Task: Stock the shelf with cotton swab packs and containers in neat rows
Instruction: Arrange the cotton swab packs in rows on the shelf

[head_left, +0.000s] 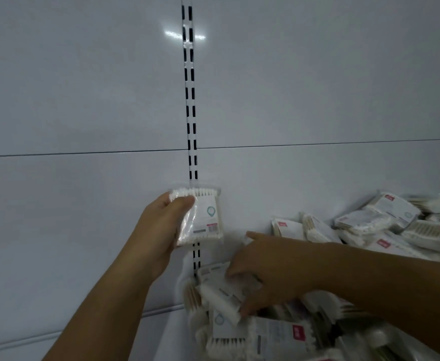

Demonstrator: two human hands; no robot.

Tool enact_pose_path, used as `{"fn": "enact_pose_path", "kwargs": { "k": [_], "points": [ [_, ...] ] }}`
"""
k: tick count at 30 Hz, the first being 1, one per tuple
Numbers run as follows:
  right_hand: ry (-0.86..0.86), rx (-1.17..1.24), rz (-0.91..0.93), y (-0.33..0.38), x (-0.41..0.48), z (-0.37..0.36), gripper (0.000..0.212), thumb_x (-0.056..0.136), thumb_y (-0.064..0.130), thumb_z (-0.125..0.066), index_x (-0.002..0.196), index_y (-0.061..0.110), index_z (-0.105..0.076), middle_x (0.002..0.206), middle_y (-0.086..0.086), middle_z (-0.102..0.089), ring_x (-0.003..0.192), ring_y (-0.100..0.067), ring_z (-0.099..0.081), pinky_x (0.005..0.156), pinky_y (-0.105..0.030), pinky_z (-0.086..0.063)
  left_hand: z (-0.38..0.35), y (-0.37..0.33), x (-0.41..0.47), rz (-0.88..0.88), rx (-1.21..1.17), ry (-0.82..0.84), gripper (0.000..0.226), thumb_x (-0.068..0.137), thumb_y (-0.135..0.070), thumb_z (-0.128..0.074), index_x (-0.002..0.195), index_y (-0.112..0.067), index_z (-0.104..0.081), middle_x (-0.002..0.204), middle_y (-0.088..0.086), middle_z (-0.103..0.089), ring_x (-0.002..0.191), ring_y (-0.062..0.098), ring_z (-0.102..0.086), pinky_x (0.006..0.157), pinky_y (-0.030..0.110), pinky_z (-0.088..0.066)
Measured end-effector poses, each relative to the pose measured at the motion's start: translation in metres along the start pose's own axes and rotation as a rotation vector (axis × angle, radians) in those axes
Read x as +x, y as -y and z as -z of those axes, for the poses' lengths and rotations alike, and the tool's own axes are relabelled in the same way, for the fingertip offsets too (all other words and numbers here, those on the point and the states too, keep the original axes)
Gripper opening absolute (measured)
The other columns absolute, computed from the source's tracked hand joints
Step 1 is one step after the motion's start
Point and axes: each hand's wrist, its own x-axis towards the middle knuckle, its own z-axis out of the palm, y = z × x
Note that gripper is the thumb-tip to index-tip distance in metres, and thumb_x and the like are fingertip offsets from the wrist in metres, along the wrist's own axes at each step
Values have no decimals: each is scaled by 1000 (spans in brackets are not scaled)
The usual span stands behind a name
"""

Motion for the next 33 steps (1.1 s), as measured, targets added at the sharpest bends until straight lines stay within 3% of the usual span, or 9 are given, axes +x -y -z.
{"fn": "enact_pose_path", "kwargs": {
  "k": [6, 12, 15, 18, 22, 26, 28, 30, 33],
  "points": [
    [-204, 209, 11, -2, -8, 9, 30, 83, 22, -68, 112, 24, -68, 111, 8, -66, 99, -4, -57, 93, -19, -42, 10, -4, 2, 79, -3, 129, 16, 96, -27, -50, 107, -26, -62, 99, 5, -74, 86, 29, -72, 63, 42, -58],
    [-137, 168, -127, 9, -9, -1, 51, 87, 64, -46, 125, 31, -53, 119, 9, -58, 108, -10, -52, 95, -29, -42, 7, -3, -1, 99, 83, 143, 14, 98, -32, -49, 104, -30, -61, 94, 3, -74, 82, 28, -73, 58, 38, -57],
    [-69, 34, -131, 25, 5, -6, 66, 80, 77, -42, 112, 21, -57, 111, 0, -59, 100, -18, -56, 86, -30, -42, 5, -1, -2, 98, 119, 128, 14, 98, -31, -49, 105, -27, -61, 94, 5, -74, 81, 27, -73, 60, 39, -58],
    [-49, 53, -124, 35, 14, -7, 68, 76, 72, -58, 112, 14, -58, 112, -3, -58, 98, -16, -55, 81, -26, -42, 6, 0, -3, 85, 144, 127, 13, 97, -31, -51, 103, -28, -62, 94, 5, -74, 80, 26, -73, 59, 36, -57],
    [-223, 376, -84, 35, -3, 12, 53, 65, 54, -79, 100, 43, -41, 99, 19, -56, 80, 4, -52, 60, -11, -38, 6, -4, -4, 37, 129, 121, 13, 96, -32, -53, 102, -30, -65, 97, 7, -74, 82, 25, -73, 60, 35, -57],
    [-596, 499, -156, 14, -24, 40, 56, 61, 44, -83, 102, 48, -46, 96, 21, -59, 85, 1, -61, 69, -18, -54, -2, -5, -8, 75, 19, 258, 31, 90, -46, -54, 114, -29, -61, 110, 8, -70, 96, 26, -70, 69, 39, -57],
    [-673, 349, -215, 4, -23, 51, 60, 64, 47, -81, 113, 45, -47, 98, 28, -50, 88, 2, -51, 72, -14, -45, -13, 0, -11, 79, -93, 397, 52, 84, -45, -64, 130, -24, -51, 121, 11, -66, 107, 32, -66, 74, 41, -57],
    [-674, 241, -206, -9, -20, 55, 65, 69, 52, -77, 126, 37, -49, 107, 28, -43, 94, 5, -41, 80, -11, -34, -25, 6, -13, 52, -177, 378, 63, 76, -23, -74, 133, -18, -47, 120, 14, -66, 103, 34, -67, 69, 39, -58],
    [-697, 383, -321, -45, -36, 61, 48, 84, 50, -64, 126, 31, -54, 112, 21, -54, 97, 3, -52, 83, -19, -45, -33, 14, -10, 10, -226, 261, 60, 69, -5, -66, 127, -14, -51, 110, 15, -70, 93, 34, -70, 61, 37, -59]
  ]
}}
